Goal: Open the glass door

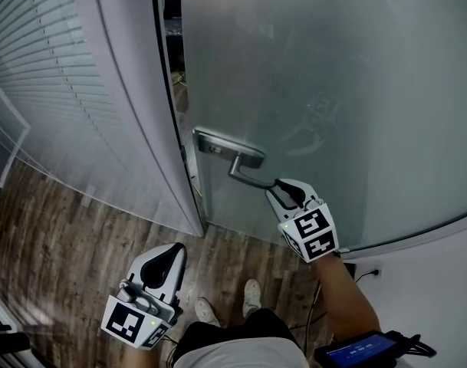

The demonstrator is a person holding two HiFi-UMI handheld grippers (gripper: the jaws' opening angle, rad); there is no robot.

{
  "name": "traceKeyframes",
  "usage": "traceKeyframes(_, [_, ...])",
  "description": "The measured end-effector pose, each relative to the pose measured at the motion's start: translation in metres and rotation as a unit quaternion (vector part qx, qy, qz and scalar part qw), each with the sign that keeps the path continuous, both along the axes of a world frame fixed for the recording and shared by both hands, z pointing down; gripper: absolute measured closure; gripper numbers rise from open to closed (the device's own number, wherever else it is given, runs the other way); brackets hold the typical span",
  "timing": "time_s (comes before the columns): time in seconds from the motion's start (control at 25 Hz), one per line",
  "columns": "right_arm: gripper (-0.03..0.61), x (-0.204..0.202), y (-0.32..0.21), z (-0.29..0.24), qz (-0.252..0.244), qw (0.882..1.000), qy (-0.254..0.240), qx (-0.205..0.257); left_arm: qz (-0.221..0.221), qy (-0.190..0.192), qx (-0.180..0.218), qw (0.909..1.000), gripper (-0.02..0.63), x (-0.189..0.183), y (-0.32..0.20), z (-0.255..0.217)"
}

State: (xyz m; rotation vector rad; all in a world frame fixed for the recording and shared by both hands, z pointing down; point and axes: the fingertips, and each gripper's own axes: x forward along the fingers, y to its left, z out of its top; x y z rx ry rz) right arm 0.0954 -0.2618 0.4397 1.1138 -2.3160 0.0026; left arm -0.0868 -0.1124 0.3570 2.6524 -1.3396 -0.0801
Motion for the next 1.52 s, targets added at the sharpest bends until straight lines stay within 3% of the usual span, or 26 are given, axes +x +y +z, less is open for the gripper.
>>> traceKeyframes(1.52, [0.48, 0.075, -0.159, 0.008, 0.119, 0.993, -0.021, 0.004, -0.024, -0.007, -0.007, 0.9997, 0.614, 0.005, -0.017, 0.015])
